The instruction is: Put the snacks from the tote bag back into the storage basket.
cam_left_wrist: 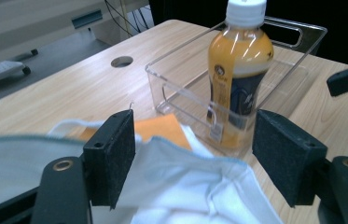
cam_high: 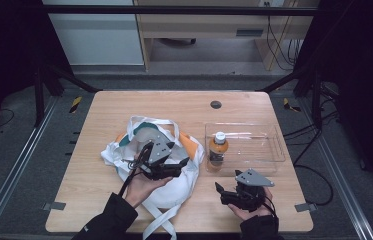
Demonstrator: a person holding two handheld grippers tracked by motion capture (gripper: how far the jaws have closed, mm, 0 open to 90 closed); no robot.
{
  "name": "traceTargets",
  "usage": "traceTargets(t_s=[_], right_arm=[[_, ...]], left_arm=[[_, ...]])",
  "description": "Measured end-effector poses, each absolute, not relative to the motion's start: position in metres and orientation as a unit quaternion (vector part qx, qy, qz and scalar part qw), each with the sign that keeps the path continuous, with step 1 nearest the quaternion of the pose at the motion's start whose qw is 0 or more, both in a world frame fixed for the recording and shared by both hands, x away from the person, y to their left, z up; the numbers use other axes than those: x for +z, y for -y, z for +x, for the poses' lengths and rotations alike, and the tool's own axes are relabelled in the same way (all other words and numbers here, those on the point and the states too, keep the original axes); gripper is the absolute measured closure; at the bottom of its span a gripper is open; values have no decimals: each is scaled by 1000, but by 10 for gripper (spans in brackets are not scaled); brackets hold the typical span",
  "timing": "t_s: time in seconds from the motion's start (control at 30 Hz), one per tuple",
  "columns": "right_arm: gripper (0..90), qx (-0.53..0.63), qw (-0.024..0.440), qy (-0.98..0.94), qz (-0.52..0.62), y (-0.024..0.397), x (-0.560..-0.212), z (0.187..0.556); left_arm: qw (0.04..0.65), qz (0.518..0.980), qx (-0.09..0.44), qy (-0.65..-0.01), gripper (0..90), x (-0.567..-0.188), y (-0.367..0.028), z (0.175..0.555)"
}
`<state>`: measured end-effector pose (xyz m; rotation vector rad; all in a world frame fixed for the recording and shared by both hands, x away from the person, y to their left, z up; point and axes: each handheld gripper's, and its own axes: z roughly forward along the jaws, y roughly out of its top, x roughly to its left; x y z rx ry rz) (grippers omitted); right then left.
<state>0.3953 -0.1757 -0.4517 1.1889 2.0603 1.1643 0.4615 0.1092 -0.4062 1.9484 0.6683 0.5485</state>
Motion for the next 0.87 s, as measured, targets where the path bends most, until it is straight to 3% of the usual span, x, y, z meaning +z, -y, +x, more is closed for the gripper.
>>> traceTargets(t_s=[0.37,0.87], right_arm=[[202,425,246,-755,435,176,-452,396],[216,420,248,-759,431,175,-453,397]], left_arm=[[466,799,239,-296,258,-434,-162,448],[475,785,222,-329,242,-442,-205,430]])
